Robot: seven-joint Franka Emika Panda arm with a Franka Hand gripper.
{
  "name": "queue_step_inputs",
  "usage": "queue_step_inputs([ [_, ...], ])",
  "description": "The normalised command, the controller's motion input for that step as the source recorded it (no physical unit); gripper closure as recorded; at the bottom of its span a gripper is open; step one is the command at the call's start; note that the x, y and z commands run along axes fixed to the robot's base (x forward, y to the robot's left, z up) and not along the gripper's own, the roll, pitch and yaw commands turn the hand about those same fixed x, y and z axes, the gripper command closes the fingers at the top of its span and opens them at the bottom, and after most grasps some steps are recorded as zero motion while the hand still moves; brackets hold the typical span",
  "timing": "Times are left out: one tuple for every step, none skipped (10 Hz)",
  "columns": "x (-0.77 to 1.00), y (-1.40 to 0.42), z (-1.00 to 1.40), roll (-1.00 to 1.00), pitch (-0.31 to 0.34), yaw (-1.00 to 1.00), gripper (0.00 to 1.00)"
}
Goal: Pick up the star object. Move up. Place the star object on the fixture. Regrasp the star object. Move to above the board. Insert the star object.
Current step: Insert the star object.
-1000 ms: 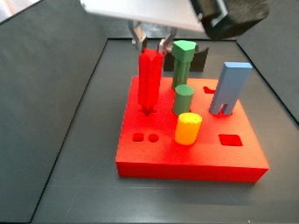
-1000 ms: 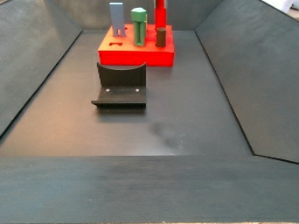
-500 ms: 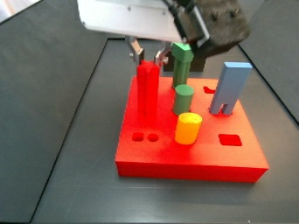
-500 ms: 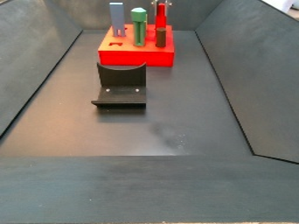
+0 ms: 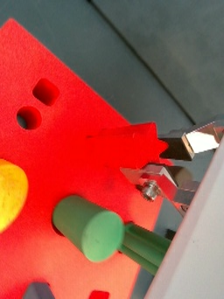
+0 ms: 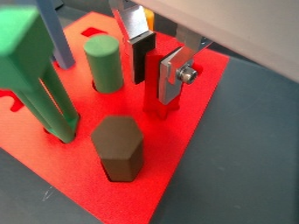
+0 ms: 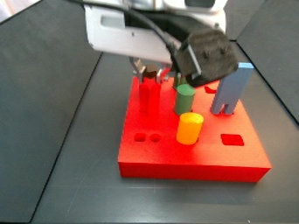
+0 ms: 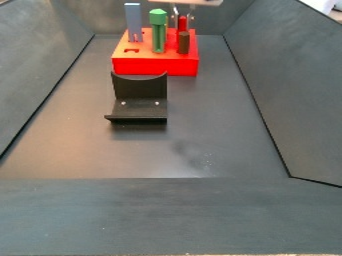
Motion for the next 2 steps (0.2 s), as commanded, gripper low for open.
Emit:
queue_step_inputs([
  [0.0, -0.01, 0.0, 0.02, 0.017, 0.0, 1.0],
  [0.0, 0.0, 0.0, 0.0, 0.0, 0.0, 1.0],
])
